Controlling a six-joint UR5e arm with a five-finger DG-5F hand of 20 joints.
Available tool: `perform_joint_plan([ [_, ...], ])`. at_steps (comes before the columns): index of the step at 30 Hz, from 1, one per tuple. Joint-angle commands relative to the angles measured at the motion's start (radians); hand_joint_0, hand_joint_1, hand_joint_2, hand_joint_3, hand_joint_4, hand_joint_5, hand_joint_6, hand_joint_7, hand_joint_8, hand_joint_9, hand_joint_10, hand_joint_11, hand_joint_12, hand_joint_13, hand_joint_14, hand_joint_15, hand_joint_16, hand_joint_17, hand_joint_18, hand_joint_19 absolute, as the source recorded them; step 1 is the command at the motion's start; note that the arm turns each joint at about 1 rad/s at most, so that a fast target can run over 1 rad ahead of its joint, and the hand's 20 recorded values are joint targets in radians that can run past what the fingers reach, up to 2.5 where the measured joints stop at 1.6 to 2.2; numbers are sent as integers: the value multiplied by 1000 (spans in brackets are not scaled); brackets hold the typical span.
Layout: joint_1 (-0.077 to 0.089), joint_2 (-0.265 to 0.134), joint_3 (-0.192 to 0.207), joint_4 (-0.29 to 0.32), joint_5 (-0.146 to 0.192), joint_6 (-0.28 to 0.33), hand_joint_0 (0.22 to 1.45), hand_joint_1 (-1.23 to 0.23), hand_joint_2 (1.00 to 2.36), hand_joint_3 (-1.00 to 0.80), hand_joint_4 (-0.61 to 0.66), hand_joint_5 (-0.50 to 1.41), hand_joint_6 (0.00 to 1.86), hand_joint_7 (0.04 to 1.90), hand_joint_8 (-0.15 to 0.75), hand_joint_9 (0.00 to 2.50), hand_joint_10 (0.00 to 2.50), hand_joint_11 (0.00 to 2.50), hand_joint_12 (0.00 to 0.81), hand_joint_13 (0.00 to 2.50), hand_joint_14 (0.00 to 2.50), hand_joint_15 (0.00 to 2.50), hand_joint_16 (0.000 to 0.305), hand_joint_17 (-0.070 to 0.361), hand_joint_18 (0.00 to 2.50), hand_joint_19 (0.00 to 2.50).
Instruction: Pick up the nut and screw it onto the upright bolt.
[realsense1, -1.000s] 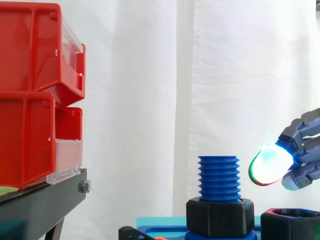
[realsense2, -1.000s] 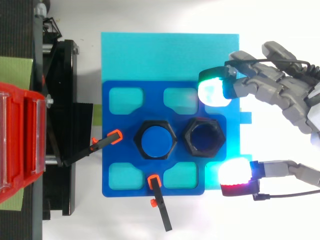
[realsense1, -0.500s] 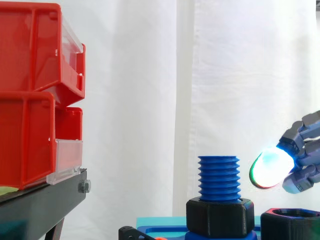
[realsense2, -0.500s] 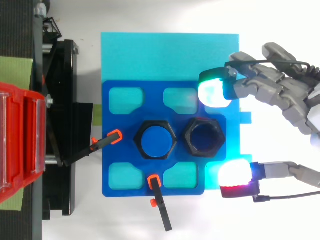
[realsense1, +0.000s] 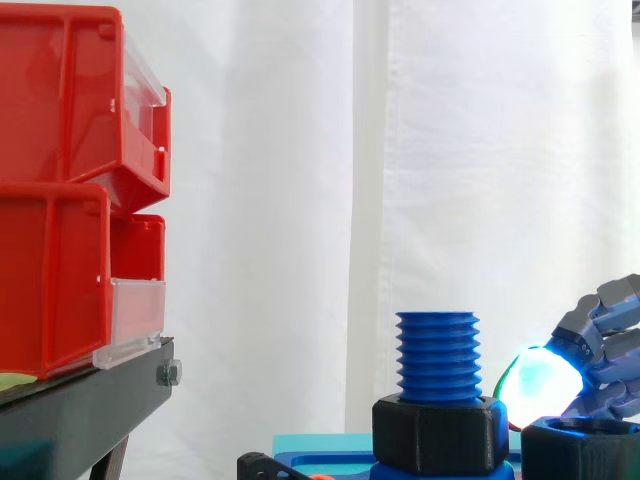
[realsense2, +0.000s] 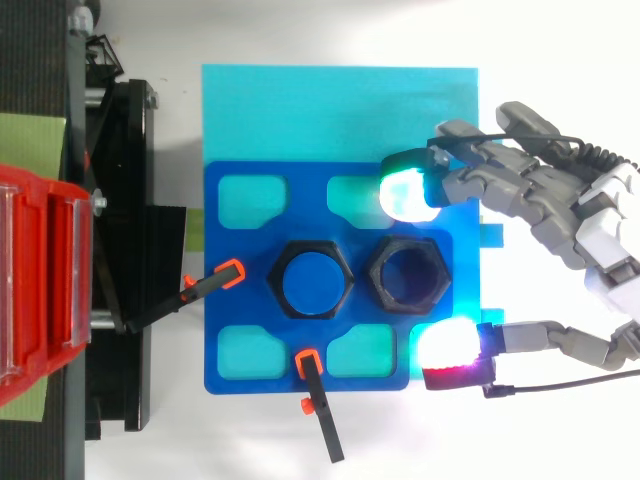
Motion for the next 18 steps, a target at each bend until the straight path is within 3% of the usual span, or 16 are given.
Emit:
perform_joint_plan([
  [1,-2,0,0,0,0,0,402,-807,1000,-500,218,-263,502,689,313,251,0,0,434,303,0,0,58,130,173,0],
  [14,-6,-2,0,2,-3,0,403,-805,1000,-500,220,-261,502,693,314,251,0,0,433,304,0,0,58,130,176,0],
  [18,-6,-19,0,3,-2,7,403,-807,1000,-500,221,-261,502,693,313,250,0,0,433,304,0,0,58,130,177,0],
])
